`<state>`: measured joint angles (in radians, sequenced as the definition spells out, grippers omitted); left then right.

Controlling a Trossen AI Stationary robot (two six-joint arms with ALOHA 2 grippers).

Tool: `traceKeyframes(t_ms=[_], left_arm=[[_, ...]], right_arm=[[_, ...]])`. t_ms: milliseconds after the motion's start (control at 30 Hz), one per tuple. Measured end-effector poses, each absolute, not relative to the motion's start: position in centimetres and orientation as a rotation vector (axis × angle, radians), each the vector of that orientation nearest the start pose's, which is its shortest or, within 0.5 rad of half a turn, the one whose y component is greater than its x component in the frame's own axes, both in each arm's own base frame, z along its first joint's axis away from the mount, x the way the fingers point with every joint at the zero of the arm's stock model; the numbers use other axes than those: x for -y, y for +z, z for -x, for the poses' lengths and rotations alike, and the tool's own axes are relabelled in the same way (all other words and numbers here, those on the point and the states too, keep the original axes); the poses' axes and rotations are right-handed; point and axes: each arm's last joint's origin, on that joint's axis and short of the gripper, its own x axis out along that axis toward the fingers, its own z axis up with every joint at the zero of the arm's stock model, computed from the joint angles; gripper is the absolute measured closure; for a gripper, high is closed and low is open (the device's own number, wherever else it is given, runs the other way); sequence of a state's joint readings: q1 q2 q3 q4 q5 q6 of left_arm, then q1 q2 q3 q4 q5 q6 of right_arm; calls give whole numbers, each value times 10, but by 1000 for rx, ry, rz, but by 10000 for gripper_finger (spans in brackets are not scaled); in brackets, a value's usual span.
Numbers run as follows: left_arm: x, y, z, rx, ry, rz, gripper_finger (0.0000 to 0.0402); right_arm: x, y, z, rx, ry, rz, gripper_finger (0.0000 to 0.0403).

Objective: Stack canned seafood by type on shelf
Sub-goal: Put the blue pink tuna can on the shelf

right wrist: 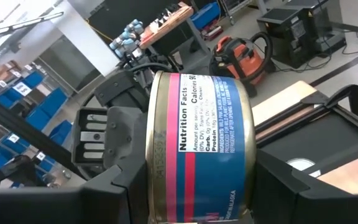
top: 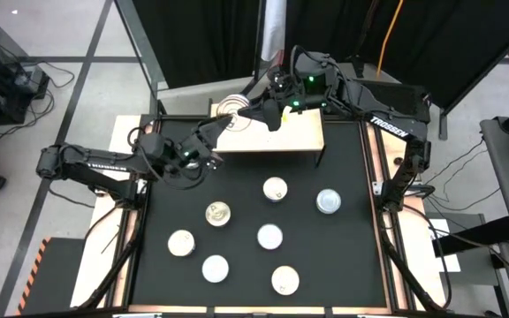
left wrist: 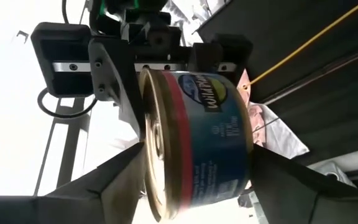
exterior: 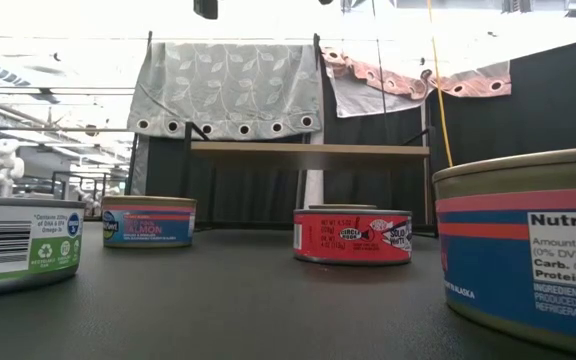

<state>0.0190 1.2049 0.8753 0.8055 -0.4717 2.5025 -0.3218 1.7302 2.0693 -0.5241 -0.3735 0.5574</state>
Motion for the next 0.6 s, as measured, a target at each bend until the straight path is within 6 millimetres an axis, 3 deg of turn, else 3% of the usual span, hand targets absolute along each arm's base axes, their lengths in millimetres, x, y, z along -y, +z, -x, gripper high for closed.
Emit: traceKeyframes(t_ms=[233, 467, 600], left_arm=[[-18, 370, -260, -390, 757, -2280, 203], [-18, 370, -260, -388, 756, -2278, 207], [-18, 369, -261, -392, 743, -2278, 206]], right_arm=[[108, 485, -350, -181, 3, -619, 206], [110, 485, -349, -179, -21, -612, 204], [114, 485, -348, -162, -74, -601, 172]])
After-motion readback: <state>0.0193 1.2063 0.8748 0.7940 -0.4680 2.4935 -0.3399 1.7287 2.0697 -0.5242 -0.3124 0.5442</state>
